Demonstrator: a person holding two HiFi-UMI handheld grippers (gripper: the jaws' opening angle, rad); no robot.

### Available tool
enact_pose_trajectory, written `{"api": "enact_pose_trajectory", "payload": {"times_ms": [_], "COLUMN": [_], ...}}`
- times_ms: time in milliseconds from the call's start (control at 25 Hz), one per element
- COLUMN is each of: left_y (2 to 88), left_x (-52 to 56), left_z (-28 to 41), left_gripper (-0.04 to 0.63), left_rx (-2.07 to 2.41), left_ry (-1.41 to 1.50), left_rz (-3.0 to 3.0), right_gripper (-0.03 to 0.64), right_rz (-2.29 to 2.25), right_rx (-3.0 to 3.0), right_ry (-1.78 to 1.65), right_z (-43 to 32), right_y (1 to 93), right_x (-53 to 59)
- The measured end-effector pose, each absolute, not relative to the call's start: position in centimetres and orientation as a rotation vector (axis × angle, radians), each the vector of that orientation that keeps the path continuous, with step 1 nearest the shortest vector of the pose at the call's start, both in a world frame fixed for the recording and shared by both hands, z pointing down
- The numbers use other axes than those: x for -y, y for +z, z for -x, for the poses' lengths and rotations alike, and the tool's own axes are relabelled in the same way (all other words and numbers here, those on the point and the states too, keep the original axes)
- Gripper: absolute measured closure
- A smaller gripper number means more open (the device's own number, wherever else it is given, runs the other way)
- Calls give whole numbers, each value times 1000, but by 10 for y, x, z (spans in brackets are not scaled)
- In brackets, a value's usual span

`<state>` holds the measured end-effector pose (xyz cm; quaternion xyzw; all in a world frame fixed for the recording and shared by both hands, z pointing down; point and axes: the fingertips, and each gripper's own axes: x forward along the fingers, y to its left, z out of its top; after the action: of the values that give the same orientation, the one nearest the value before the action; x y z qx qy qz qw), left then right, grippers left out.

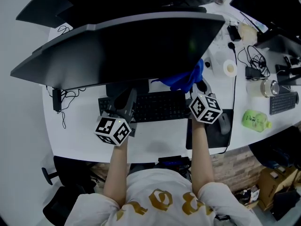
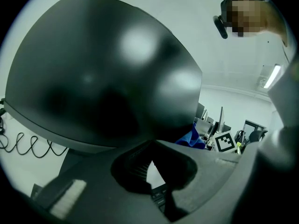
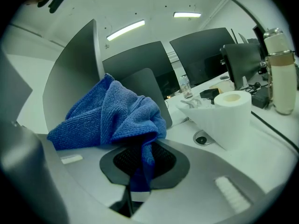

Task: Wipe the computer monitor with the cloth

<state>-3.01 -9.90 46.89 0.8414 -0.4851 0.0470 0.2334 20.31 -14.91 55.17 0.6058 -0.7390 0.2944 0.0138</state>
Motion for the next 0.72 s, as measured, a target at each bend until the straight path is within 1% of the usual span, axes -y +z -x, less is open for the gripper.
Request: {"api": "enact_pose_trajectory", "payload": {"times_ms": [320,720], "left_y": [478,479], "left_x": [94,98], "left_z": [51,76], "left_gripper": [595,595], "left_rx": [1350,1380], "left_ry": [127,93], "left_rz": [-2280,-2247], "right_gripper": [552,552], "right_rz": [-1896,-1931], "right_rx": [2278,2284], "right_ry": [988,1059], "right_z": [-191,-176], "right_y": [573,578], "right_x": [147,148]}}
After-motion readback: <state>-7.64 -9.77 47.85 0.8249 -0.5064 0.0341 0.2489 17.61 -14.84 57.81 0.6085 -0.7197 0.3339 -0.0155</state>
